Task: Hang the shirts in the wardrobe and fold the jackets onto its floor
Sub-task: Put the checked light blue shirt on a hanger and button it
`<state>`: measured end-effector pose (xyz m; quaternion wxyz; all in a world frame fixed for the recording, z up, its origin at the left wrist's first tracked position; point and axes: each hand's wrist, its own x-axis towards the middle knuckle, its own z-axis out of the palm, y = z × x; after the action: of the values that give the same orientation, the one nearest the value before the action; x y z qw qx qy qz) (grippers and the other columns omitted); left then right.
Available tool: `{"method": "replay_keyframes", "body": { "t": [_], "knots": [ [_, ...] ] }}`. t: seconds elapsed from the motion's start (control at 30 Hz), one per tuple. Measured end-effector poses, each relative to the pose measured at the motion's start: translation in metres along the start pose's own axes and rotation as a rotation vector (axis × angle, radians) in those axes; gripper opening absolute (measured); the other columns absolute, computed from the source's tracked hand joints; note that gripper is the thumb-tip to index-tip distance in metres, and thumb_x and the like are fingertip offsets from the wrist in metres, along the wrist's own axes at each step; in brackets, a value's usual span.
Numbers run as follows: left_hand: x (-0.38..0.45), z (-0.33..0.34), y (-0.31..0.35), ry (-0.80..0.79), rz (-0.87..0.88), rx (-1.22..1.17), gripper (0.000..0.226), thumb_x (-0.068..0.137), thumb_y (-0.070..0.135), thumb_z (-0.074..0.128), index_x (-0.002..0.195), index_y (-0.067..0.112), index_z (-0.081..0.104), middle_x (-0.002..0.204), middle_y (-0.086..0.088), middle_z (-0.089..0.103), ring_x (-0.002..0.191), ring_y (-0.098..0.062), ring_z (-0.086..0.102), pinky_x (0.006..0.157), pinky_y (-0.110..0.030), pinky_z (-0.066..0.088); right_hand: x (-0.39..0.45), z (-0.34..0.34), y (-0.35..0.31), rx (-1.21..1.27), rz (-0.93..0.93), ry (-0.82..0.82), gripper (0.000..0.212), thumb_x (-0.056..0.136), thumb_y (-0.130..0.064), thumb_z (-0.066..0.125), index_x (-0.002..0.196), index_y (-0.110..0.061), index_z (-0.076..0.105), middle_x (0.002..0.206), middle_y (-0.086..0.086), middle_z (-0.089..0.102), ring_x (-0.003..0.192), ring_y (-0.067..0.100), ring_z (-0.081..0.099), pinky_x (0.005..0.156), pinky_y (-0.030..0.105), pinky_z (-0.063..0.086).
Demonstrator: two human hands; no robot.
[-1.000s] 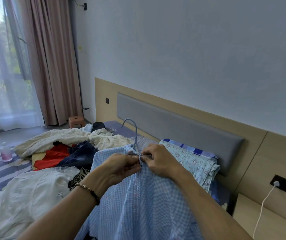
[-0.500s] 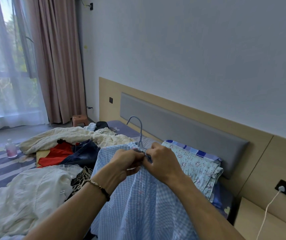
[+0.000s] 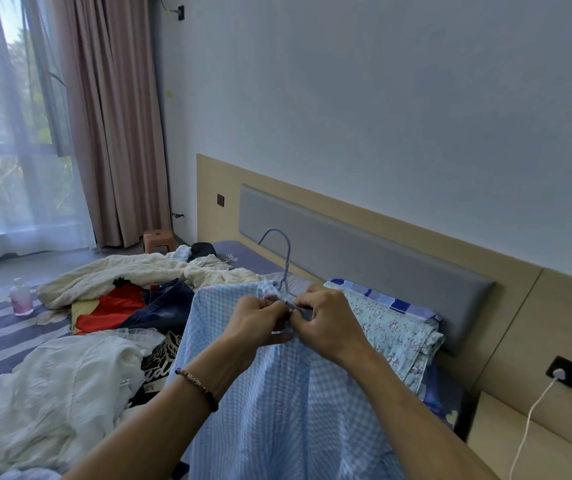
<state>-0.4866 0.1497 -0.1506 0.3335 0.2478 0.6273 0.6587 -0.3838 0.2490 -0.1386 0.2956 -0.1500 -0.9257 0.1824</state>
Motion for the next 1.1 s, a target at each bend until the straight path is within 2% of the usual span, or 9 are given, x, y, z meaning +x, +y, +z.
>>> {"method": "replay_keyframes", "body": {
  "t": [0.1, 0.27, 0.47, 0.63, 0.77, 0.87, 0.97, 1.03, 1.1],
  "knots": [
    [-0.003, -0.002, -0.003, -0.064, 0.169, 0.132, 0.021, 0.098, 0.007, 0.055, 0.085, -0.005, 0.065, 0.072, -0.008, 0.060, 0.063, -0.009, 0.060, 0.061, -0.028, 0.057, 0.001, -0.008, -0.004, 0.145, 0.105, -0.010, 0.041, 0.084, -0.012, 0.063, 0.050, -0.023, 0.046, 0.055, -0.006, 0.045, 0.051, 0.009, 0.039, 0.050, 0.023, 0.034],
    [-0.003, -0.010, -0.002, -0.092, 0.458, 0.330, 0.019, 0.097, 0.009, 0.056, 0.079, 0.011, 0.057, 0.069, 0.000, 0.054, 0.064, -0.015, 0.052, 0.054, -0.032, 0.051, -0.001, -0.023, -0.008, 0.612, 0.344, -0.091, 0.018, 0.087, -0.008, 0.067, 0.070, -0.006, 0.071, 0.069, 0.009, 0.068, 0.063, 0.017, 0.061, 0.063, 0.033, 0.051],
    [-0.002, -0.014, 0.002, -0.069, 0.678, 0.500, 0.015, 0.097, 0.009, 0.054, 0.082, 0.012, 0.054, 0.072, 0.005, 0.056, 0.069, -0.026, 0.055, 0.060, -0.045, 0.052, 0.002, -0.030, -0.008, 0.908, 0.548, -0.160, 0.009, 0.084, -0.006, 0.070, 0.075, -0.004, 0.072, 0.079, 0.015, 0.071, 0.070, 0.024, 0.067, 0.073, 0.036, 0.056],
    [0.002, -0.031, 0.001, -0.045, 0.525, 0.480, 0.017, 0.098, 0.010, 0.051, 0.081, 0.011, 0.054, 0.072, -0.006, 0.057, 0.065, -0.022, 0.056, 0.056, -0.038, 0.057, 0.008, -0.035, 0.002, 0.707, 0.478, -0.106, 0.026, 0.089, -0.030, 0.070, 0.078, -0.009, 0.078, 0.067, 0.005, 0.063, 0.060, 0.015, 0.055, 0.064, 0.030, 0.048],
    [0.007, -0.037, -0.012, -0.151, 0.500, 0.853, 0.021, 0.098, 0.019, 0.047, 0.078, 0.012, 0.048, 0.071, -0.001, 0.051, 0.060, -0.016, 0.043, 0.059, -0.034, 0.042, 0.013, -0.032, 0.006, 0.497, 0.366, -0.071, 0.022, 0.093, -0.015, 0.064, 0.076, -0.017, 0.077, 0.063, 0.008, 0.063, 0.061, 0.013, 0.050, 0.064, 0.029, 0.042],
    [0.011, -0.041, -0.015, -0.206, 0.511, 0.948, 0.024, 0.099, 0.021, 0.046, 0.076, 0.015, 0.042, 0.067, 0.003, 0.045, 0.056, -0.012, 0.034, 0.057, -0.030, 0.032, 0.019, -0.030, 0.012, 0.334, 0.240, -0.060, 0.019, 0.093, -0.007, 0.061, 0.094, -0.024, 0.069, 0.073, 0.021, 0.062, 0.061, 0.016, 0.048, 0.061, 0.032, 0.042],
    [0.012, -0.042, -0.018, -0.256, 0.512, 0.887, 0.021, 0.099, 0.025, 0.049, 0.078, 0.020, 0.047, 0.071, 0.003, 0.052, 0.061, -0.015, 0.046, 0.062, -0.039, 0.043, 0.028, -0.033, 0.022, 0.013, 0.187, -0.030, 0.024, 0.093, -0.012, 0.062, 0.113, -0.023, 0.071, 0.081, 0.001, 0.071, 0.073, 0.012, 0.061, 0.080, 0.033, 0.047],
    [0.017, -0.042, -0.017, -0.103, 0.582, 0.839, 0.014, 0.097, 0.030, 0.055, 0.086, 0.022, 0.055, 0.087, 0.005, 0.059, 0.078, -0.013, 0.053, 0.070, -0.038, 0.047, 0.030, -0.038, 0.024, -0.107, 0.180, -0.067, 0.021, 0.093, -0.016, 0.064, 0.110, -0.023, 0.075, 0.104, -0.007, 0.075, 0.100, 0.013, 0.065, 0.100, 0.039, 0.041],
    [0.022, -0.042, -0.009, 0.187, 0.678, 0.809, 0.009, 0.092, 0.021, 0.061, 0.102, 0.021, 0.060, 0.109, 0.003, 0.056, 0.100, -0.013, 0.048, 0.084, -0.032, 0.040, 0.029, -0.043, 0.024, -0.061, 0.175, -0.084, 0.018, 0.093, -0.016, 0.066, 0.106, -0.021, 0.077, 0.107, -0.006, 0.074, 0.104, 0.014, 0.065, 0.103, 0.041, 0.041]
  ]
}}
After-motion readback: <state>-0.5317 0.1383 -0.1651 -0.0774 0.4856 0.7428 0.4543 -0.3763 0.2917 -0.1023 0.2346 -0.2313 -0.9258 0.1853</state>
